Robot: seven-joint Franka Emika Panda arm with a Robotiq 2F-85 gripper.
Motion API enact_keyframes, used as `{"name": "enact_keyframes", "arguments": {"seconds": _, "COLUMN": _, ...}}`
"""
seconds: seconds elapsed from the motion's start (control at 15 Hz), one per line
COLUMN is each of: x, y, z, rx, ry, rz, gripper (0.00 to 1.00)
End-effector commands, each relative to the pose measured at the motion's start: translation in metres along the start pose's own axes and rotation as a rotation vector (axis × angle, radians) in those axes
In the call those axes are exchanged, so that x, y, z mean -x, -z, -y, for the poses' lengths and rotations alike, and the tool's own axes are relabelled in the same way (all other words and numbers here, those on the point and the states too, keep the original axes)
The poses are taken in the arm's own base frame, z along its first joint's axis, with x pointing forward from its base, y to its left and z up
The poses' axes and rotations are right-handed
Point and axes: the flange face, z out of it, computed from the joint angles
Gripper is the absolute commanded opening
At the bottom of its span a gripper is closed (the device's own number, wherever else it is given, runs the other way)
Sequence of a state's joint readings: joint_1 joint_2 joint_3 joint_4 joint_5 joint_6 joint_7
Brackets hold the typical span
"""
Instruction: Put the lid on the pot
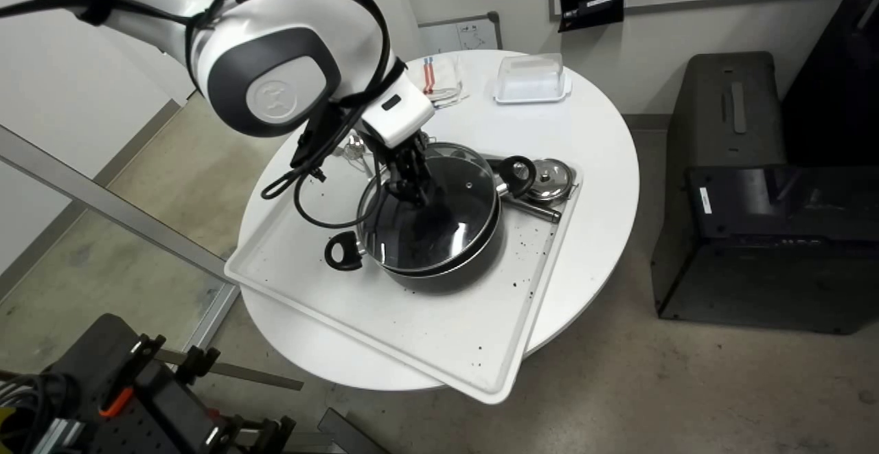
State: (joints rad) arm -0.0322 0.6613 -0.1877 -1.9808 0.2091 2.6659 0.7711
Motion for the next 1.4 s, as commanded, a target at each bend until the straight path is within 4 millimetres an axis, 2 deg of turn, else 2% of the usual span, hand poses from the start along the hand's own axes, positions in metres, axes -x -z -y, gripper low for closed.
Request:
{"name": "enact_keyframes", "arguments": {"seconds": 0.0, "x": 0.001, "y": 0.0076, "z": 0.0016, "rx": -0.033, "ry": -0.011, "rz": 0.012, "gripper": 0.23}}
{"name": "enact_keyframes", "arguments": {"seconds": 0.67, "x": -0.0083, "y": 0.0062, "z": -0.005, "rx": -0.042, "ry": -0.046, "rz": 0.022, "gripper": 0.23}}
{"name": "enact_keyframes", "arguments": {"seconds": 1.33, "x": -0.0049, "y": 0.0003, "z": -0.0003, "rx": -0.04, "ry": -0.04, "rz": 0.021, "gripper": 0.23}}
